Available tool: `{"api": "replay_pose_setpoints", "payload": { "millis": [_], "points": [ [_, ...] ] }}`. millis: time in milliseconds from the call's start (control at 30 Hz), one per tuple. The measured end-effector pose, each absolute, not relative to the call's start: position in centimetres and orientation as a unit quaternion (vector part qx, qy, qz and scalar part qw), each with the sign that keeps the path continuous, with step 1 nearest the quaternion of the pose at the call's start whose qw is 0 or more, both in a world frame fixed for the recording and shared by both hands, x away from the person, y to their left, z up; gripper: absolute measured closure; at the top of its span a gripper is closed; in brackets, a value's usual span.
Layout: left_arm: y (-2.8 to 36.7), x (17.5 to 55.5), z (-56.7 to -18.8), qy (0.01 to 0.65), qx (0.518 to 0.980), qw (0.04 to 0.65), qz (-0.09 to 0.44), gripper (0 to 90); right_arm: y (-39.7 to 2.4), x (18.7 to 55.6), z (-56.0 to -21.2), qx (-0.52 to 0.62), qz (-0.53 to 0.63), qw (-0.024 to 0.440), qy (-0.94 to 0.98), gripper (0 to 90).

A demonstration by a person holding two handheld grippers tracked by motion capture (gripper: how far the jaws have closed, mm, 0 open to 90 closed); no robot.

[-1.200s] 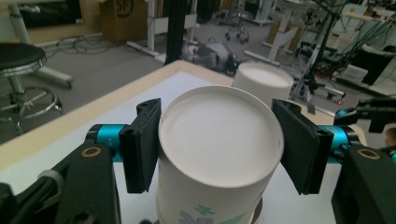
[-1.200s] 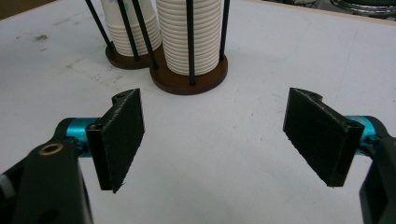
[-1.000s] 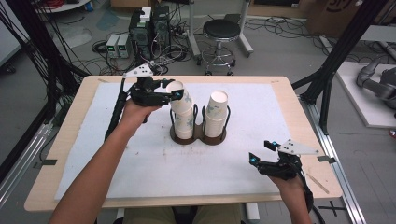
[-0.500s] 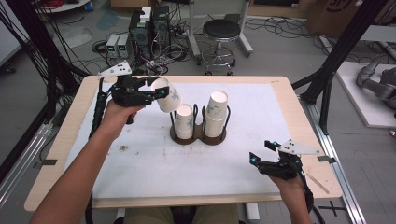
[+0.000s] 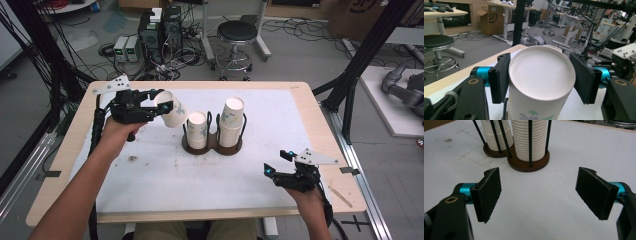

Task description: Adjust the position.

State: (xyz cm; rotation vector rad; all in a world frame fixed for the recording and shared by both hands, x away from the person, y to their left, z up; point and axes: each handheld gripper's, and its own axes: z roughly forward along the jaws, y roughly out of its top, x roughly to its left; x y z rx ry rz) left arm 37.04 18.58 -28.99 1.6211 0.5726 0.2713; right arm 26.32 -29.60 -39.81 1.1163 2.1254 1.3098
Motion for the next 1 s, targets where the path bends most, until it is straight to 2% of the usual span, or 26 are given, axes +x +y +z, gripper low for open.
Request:
{"api": "replay_pose_setpoints", "payload": {
  "millis": [333,1000],
  "points": [
    [18.5,35.1,-30.2,0.232,0.721,0.643,0.108,36.6,-28.4,26.6,-39.8,0.383,0.475,0.195,0.768,21.2],
    [15.9,32.0,-33.2,0.191,0.754,0.621,0.092,36.6,-23.9,27.2,-39.3,0.299,0.508,0.150,0.793,20.1]
  ]
}}
